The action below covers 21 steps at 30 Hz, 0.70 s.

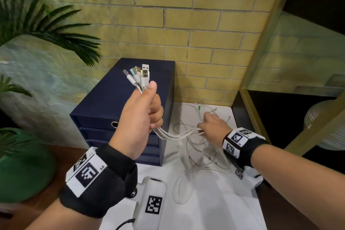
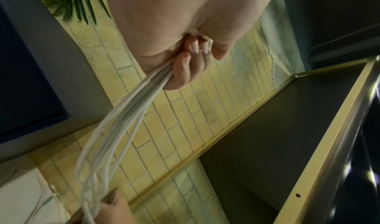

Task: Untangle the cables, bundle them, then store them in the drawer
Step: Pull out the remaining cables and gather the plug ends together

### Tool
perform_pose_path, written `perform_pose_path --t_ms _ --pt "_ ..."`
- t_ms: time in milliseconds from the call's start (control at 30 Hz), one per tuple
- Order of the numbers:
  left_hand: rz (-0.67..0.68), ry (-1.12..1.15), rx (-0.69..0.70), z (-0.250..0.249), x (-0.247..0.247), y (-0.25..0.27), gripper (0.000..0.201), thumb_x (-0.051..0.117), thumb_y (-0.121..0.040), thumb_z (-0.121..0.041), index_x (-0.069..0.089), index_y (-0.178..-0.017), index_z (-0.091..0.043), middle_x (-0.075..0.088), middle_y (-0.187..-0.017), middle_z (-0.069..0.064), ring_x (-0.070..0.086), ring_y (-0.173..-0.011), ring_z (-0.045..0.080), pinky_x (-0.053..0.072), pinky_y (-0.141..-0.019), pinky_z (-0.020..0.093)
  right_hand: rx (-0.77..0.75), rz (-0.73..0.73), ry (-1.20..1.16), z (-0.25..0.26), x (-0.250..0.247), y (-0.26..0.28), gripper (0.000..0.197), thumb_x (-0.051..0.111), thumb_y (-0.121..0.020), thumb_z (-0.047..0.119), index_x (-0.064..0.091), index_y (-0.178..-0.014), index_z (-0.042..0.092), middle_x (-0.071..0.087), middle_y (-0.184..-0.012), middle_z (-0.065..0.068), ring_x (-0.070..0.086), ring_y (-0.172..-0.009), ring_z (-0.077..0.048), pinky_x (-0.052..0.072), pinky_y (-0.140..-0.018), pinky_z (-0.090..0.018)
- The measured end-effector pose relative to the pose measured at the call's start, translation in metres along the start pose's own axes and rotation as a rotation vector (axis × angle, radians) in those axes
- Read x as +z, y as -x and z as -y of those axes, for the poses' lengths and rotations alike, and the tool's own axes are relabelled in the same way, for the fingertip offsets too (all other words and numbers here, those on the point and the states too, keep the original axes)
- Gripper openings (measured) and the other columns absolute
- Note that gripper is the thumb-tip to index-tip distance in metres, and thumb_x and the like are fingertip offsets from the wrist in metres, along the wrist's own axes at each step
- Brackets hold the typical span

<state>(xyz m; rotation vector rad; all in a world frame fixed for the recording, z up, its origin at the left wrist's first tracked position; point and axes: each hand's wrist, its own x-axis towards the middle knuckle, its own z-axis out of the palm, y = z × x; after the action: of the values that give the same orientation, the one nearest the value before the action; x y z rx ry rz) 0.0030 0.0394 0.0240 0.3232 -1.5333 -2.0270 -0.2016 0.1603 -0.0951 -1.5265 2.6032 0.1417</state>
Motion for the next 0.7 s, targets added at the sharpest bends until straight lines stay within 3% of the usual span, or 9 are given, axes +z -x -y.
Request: perform_pose_path --t_ms 67,200,300,400,467,500,600,633,700 --pt "0.006 -0.017 0.022 -0.002 0.0 0.0 0.032 0.043 -0.099 -0.032 0.029 -0.073 -0.021 0.021 -0.054 -0.007 0.015 -0.043 0.007 0.017 -0.042 0.021 0.011 -0.012 -0.033 -0.01 -0.016 -0.004 0.017 0.048 -0.093 0.023 0.06 -0.101 0.014 0.042 -0.099 -0.01 0.053 -0.092 -0.033 0.044 -0.073 -0.038" --pt "0.008 0.002 0.052 -0.004 -0.001 0.0 0.029 0.047 -0.089 -0.034 0.028 -0.07 -0.024 0.02 -0.054 -0.007 0.015 -0.043 0.007 0.018 -0.041 0.021 0.074 -0.102 -0.122 -0.025 -0.053 -0.012 0.018 0.049 -0.091 0.01 0.066 -0.096 0.006 0.046 -0.088 -0.011 0.056 -0.09 -0.035 0.041 -0.075 -0.037" --pt "0.0 0.004 0.065 -0.003 0.001 0.002 0.028 0.047 -0.089 -0.033 0.028 -0.07 -0.024 0.02 -0.053 -0.008 0.016 -0.043 0.007 0.019 -0.04 0.02 0.117 -0.447 -0.245 -0.036 -0.08 -0.016 0.017 0.052 -0.089 0.007 0.066 -0.097 0.002 0.049 -0.097 -0.02 0.053 -0.086 -0.036 0.041 -0.075 -0.037" --pt "-0.005 0.001 0.082 -0.003 0.002 0.002 0.029 0.046 -0.091 -0.032 0.027 -0.07 -0.023 0.021 -0.053 -0.008 0.016 -0.042 0.007 0.02 -0.04 0.02 0.07 -0.864 -0.425 -0.04 -0.107 -0.012 0.011 0.058 -0.085 0.004 0.067 -0.091 0.003 0.047 -0.096 -0.019 0.048 -0.085 -0.025 0.038 -0.077 -0.029" --pt "-0.012 -0.005 0.089 -0.005 0.002 0.002 0.031 0.045 -0.093 -0.031 0.027 -0.07 -0.023 0.02 -0.053 -0.008 0.016 -0.042 0.007 0.02 -0.04 0.02 0.066 -0.955 -0.508 -0.04 -0.113 -0.008 0.008 0.06 -0.086 0.006 0.066 -0.092 0.005 0.045 -0.097 -0.015 0.046 -0.089 -0.02 0.038 -0.083 -0.027" --pt "-0.019 -0.011 0.09 -0.007 0.001 0.002 0.032 0.045 -0.096 -0.029 0.027 -0.07 -0.023 0.02 -0.053 -0.008 0.016 -0.042 0.007 0.02 -0.04 0.02 0.075 -0.871 -0.508 -0.042 -0.11 -0.006 0.009 0.059 -0.087 0.008 0.065 -0.093 0.007 0.046 -0.097 -0.013 0.048 -0.089 -0.021 0.039 -0.082 -0.028" --pt "-0.049 -0.055 0.066 -0.006 -0.002 0.001 0.032 0.04 -0.101 -0.026 0.028 -0.071 -0.023 0.019 -0.054 -0.006 0.015 -0.042 0.008 0.018 -0.04 0.02 0.13 -0.298 -0.37 -0.041 -0.083 0.004 0.004 0.058 -0.089 0.018 0.062 -0.089 0.017 0.053 -0.086 -0.002 0.053 -0.078 -0.021 0.036 -0.061 -0.025" --pt "-0.053 -0.074 0.045 -0.004 -0.003 0.001 0.034 0.04 -0.101 -0.027 0.027 -0.07 -0.023 0.018 -0.054 -0.005 0.015 -0.043 0.008 0.017 -0.041 0.021 0.15 -0.197 -0.397 -0.041 -0.07 0.009 0.005 0.058 -0.09 0.02 0.06 -0.085 0.021 0.054 -0.079 0.001 0.053 -0.073 -0.02 0.034 -0.056 -0.024" --pt "-0.058 -0.089 -0.003 0.003 -0.005 0.004 0.036 0.039 -0.101 -0.03 0.022 -0.07 -0.024 0.015 -0.057 -0.002 0.013 -0.044 0.01 0.016 -0.042 0.023 0.188 -0.168 -0.485 -0.04 -0.046 0.016 0.012 0.058 -0.089 0.02 0.057 -0.079 0.026 0.055 -0.07 0.002 0.053 -0.069 -0.021 0.034 -0.054 -0.026"
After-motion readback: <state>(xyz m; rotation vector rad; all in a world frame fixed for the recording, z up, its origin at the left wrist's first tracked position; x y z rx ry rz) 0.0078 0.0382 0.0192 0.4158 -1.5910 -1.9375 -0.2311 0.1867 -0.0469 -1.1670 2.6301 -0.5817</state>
